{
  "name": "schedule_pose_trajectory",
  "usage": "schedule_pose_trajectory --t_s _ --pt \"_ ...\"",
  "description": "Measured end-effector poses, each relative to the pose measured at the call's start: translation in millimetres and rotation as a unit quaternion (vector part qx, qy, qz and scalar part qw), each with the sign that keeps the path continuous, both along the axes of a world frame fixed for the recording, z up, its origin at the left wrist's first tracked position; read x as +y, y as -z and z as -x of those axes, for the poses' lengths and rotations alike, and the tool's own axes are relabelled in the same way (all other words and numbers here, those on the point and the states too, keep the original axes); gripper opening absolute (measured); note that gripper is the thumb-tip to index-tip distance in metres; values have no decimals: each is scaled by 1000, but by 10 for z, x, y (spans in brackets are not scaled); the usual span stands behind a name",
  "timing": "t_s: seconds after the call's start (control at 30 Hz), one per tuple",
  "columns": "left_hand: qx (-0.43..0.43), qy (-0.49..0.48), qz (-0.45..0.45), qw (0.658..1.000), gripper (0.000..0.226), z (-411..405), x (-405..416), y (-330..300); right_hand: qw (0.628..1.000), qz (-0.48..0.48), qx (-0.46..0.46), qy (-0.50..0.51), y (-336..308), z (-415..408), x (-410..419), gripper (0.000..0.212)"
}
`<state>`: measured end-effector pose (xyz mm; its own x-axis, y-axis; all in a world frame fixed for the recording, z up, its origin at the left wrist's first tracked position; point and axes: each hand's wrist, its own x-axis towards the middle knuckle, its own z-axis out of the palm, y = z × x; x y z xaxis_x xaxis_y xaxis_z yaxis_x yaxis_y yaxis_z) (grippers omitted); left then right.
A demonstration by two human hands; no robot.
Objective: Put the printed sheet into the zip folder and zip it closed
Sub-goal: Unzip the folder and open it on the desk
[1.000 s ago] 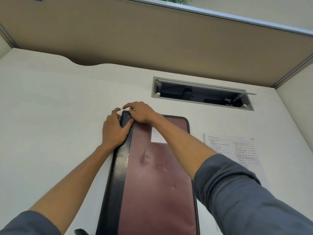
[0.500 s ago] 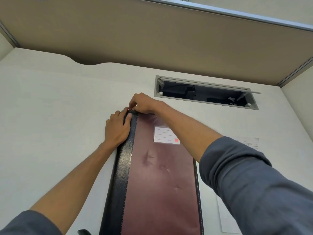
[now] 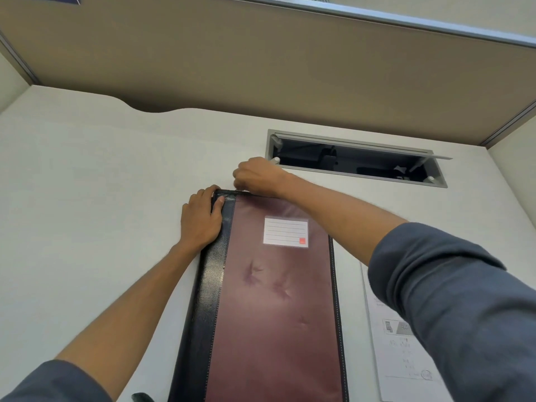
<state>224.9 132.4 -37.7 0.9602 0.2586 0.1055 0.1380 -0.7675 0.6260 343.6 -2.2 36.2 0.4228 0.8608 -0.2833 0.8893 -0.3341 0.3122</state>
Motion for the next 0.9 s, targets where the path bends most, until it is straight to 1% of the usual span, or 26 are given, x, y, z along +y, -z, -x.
schedule_pose_trajectory --t_s 0.17,0.4,0.53,0.77,0.9 --pt "2 -4 11 1000 29 10 -3 -3 999 -26 -22 17 73 -21 -546 23" --pt "3 -9 14 1000 27 12 -26 -31 990 -98 22 103 119 17 -1241 26" --pt "5 -15 10 1000 27 12 -46 -23 983 -126 24 131 127 53 -1602 27" --pt "-1 -28 4 1000 28 -1 -65 10 973 -159 30 162 166 116 -1852 27" --pt "-1 -40 -3 999 27 -4 -86 33 954 -197 46 219 239 227 -1967 27"
